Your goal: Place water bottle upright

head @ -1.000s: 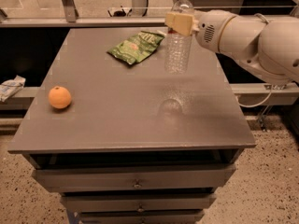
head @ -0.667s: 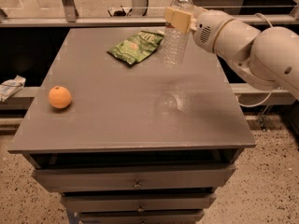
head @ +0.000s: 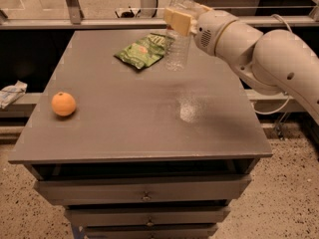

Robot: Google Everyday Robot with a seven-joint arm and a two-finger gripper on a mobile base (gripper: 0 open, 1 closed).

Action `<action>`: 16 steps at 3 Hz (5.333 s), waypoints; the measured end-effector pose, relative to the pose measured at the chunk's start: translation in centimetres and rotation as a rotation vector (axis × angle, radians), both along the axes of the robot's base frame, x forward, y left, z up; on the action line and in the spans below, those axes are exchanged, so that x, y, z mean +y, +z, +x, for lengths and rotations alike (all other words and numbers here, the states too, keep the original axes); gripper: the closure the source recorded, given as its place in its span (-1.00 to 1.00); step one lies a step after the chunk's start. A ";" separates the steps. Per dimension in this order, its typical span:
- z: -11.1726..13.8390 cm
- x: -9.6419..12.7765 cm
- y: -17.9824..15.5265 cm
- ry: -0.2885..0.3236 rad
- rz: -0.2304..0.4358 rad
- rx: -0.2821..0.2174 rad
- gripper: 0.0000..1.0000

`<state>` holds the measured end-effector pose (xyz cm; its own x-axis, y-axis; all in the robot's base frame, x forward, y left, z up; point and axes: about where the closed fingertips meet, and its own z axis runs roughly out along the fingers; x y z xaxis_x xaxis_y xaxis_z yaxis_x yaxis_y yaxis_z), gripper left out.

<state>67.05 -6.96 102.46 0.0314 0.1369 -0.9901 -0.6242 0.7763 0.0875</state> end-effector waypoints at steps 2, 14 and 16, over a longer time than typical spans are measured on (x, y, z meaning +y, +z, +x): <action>-1.0 -1.8 -0.7 0.034 0.047 -0.107 1.00; -6.2 1.0 -6.9 0.430 -0.059 -0.275 -1.00; -6.6 -1.3 -6.1 0.438 -0.119 -0.237 -1.00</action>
Offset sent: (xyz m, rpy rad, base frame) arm -0.0422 -0.0090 -0.0080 0.1589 -0.3317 0.1838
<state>60.50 -8.29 96.33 0.2218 0.0739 -0.9723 -0.8854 0.4331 -0.1690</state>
